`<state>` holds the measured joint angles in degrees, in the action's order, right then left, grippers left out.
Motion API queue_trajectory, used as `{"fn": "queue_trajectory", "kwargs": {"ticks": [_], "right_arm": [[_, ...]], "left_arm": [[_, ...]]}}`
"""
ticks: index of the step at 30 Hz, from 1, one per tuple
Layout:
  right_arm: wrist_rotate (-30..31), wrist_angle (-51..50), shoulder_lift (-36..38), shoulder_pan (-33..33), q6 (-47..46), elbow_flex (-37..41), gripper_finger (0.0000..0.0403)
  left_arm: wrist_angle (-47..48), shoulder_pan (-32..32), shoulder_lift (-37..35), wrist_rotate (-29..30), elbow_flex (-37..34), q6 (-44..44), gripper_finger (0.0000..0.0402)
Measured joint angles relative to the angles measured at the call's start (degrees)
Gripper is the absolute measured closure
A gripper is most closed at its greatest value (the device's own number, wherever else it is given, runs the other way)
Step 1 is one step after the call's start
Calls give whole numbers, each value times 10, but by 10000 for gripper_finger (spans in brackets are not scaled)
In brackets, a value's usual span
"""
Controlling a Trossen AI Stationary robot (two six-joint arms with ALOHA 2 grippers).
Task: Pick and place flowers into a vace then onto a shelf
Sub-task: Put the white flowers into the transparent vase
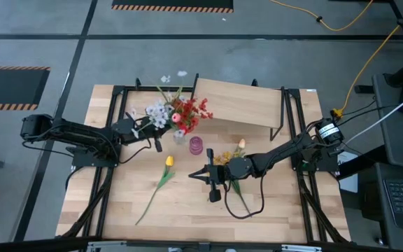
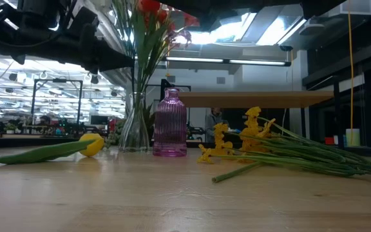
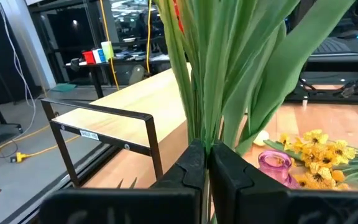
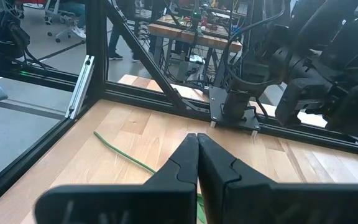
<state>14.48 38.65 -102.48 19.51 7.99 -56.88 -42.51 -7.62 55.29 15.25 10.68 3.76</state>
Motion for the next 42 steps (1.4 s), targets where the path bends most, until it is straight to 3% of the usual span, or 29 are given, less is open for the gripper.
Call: {"fn": "queue_trajectory", "kwargs": {"ticks": [25,42], "right_arm": [[0,-8,0,-3,0,0,397],[0,-13,0,-3,0,0,397]], "left_arm": [[70,0,0,-1,0,-3,387],[71,1,-22,7,0,22,242]]}}
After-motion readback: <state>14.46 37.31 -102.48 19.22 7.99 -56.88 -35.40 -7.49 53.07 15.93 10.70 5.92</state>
